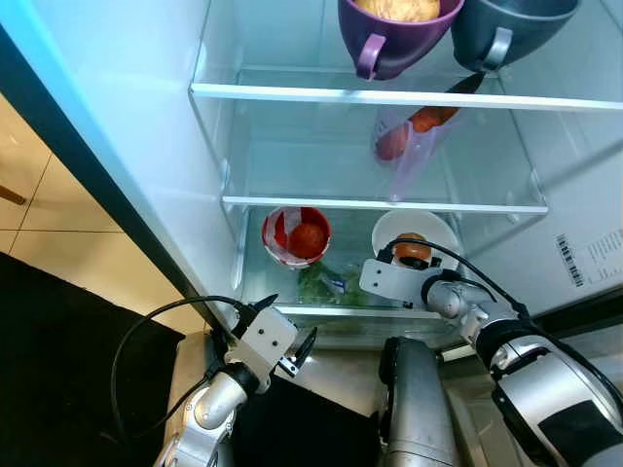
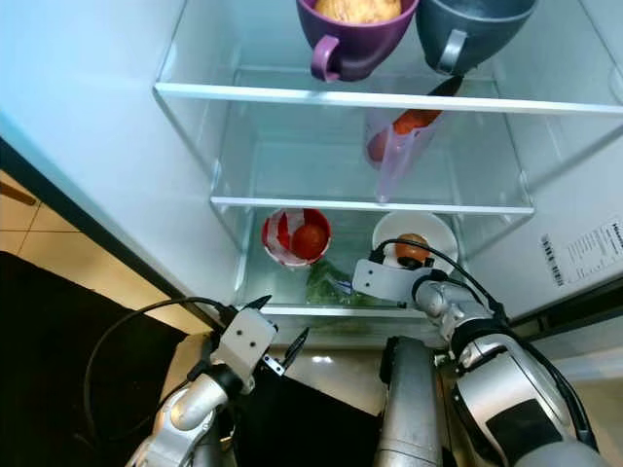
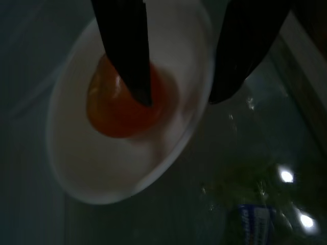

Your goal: Restocking fridge

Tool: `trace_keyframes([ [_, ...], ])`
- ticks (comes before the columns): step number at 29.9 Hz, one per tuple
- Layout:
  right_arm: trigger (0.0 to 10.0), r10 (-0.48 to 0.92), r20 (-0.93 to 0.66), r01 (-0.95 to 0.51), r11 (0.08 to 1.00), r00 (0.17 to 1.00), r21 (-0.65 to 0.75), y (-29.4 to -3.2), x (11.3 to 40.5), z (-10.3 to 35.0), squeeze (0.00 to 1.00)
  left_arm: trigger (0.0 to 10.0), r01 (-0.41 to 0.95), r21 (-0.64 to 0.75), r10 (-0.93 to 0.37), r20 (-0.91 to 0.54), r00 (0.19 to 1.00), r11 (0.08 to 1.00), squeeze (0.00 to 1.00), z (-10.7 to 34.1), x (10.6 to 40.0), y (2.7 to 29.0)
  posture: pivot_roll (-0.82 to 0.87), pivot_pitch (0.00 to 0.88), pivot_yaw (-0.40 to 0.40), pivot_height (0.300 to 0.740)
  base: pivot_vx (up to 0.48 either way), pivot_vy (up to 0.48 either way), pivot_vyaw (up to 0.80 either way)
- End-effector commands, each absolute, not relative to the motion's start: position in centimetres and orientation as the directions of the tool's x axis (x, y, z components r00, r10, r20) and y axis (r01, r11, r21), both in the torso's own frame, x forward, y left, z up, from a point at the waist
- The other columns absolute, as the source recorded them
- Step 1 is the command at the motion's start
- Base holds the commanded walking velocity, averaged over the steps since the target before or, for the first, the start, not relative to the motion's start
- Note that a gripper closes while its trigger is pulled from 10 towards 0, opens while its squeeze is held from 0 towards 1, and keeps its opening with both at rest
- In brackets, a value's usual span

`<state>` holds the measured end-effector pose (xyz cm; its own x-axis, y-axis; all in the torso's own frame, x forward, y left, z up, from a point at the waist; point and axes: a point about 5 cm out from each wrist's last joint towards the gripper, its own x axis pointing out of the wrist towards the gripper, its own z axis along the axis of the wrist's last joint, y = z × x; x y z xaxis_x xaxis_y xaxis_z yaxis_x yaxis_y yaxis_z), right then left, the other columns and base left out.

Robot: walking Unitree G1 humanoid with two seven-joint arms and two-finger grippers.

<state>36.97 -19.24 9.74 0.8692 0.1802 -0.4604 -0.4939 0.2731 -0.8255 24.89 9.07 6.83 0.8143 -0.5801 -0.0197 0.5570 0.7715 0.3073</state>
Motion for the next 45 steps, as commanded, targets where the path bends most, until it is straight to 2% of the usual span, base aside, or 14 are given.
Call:
trace_keyframes([
  [1, 10.0, 0.216, -0.490, -0.536, 0.343, 0.844, -0.772, -20.0, 36.4, 9.3, 0.00, 10.0, 0.574, 0.304, -0.588, -0.054, 0.807, 0.761, 0.00, 5.9, 24.6, 9.2, 0.20, 0.270, -0.023, 0.426, 0.000, 0.000, 0.00],
  [9, 10.0, 0.317, -0.501, -0.591, 0.484, 0.806, -0.645, -20.0, 35.4, 8.4, 0.00, 10.0, 0.575, 0.314, -0.587, -0.066, 0.807, 0.756, 0.00, 5.5, 25.2, 9.6, 0.20, 0.244, -0.014, 0.426, 0.000, 0.000, 0.00],
  [17, 10.0, 0.383, -0.515, -0.636, 0.561, 0.767, -0.531, -20.4, 34.4, 7.5, 0.00, 10.0, 0.576, 0.323, -0.588, -0.068, 0.806, 0.751, 0.00, 5.3, 25.7, 9.7, 0.19, 0.227, -0.013, 0.426, 0.000, 0.000, 0.00],
  [29, 10.0, 0.401, -0.437, -0.580, 0.689, 0.805, -0.435, -21.4, 33.6, 7.2, 0.00, 10.0, 0.574, 0.316, -0.578, -0.091, 0.811, 0.756, 0.00, 4.3, 26.0, 10.0, 0.17, 0.183, -0.014, 0.426, 0.000, 0.000, 0.00],
  [32, 10.0, 0.397, -0.431, -0.561, 0.738, 0.810, -0.375, -21.3, 32.4, 5.6, 0.00, 10.0, 0.572, 0.295, -0.559, -0.135, 0.818, 0.765, 0.00, 3.1, 25.6, 10.5, 0.17, 0.167, -0.015, 0.426, 0.000, 0.000, 0.00],
  [35, 10.0, 0.400, -0.434, -0.563, 0.743, 0.808, -0.363, -21.2, 32.1, 5.2, 0.00, 10.0, 0.572, 0.290, -0.555, -0.146, 0.819, 0.767, 0.00, 2.7, 25.5, 10.6, 0.17, 0.166, -0.015, 0.426, 0.000, 0.000, 0.00],
  [45, 10.0, 0.391, -0.384, -0.492, 0.843, 0.837, -0.215, -20.2, 30.9, 3.5, 0.00, 10.0, 0.550, 0.258, -0.508, -0.216, 0.834, 0.794, 0.00, 0.8, 25.0, 11.8, 0.15, 0.128, -0.015, 0.426, 0.000, 0.000, 0.00],
])
